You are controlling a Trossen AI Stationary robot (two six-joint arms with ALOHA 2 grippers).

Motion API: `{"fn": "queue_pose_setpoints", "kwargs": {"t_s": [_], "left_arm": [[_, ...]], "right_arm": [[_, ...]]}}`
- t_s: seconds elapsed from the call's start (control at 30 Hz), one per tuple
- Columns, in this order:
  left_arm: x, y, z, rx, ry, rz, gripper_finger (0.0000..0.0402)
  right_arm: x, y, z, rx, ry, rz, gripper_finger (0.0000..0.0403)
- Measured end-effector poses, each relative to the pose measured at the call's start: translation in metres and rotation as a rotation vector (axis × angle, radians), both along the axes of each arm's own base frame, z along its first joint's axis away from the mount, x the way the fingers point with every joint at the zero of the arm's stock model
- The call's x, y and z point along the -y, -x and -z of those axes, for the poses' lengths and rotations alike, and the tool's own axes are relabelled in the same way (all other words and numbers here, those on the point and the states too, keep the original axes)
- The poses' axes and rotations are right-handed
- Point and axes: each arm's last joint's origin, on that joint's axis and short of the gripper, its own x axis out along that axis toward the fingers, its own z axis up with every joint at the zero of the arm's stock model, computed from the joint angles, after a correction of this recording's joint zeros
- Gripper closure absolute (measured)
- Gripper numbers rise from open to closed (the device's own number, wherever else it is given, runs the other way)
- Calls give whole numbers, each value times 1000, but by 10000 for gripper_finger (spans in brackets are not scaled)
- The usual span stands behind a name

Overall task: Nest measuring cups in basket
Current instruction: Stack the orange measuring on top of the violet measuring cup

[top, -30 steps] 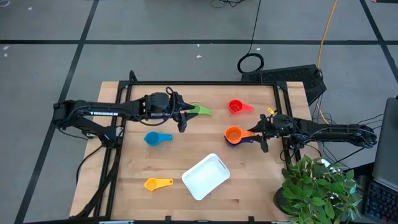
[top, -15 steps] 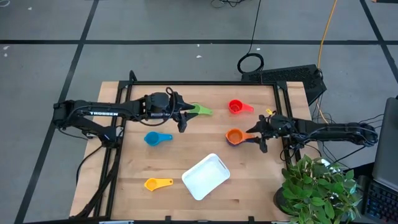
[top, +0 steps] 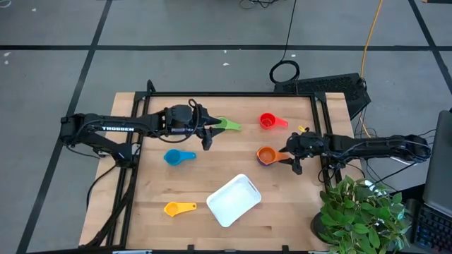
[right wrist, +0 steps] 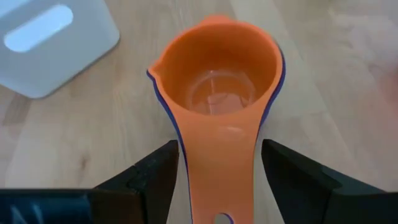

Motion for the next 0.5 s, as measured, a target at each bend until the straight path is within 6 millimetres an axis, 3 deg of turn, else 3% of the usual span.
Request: {"fn": "queue_pose_setpoints", "kwargs": {"t_s": [0.5], "left_arm": [[0, 0, 0, -6, -10, 4, 220]], "right_arm": [[4, -29, 8, 59, 43, -23, 179]]}}
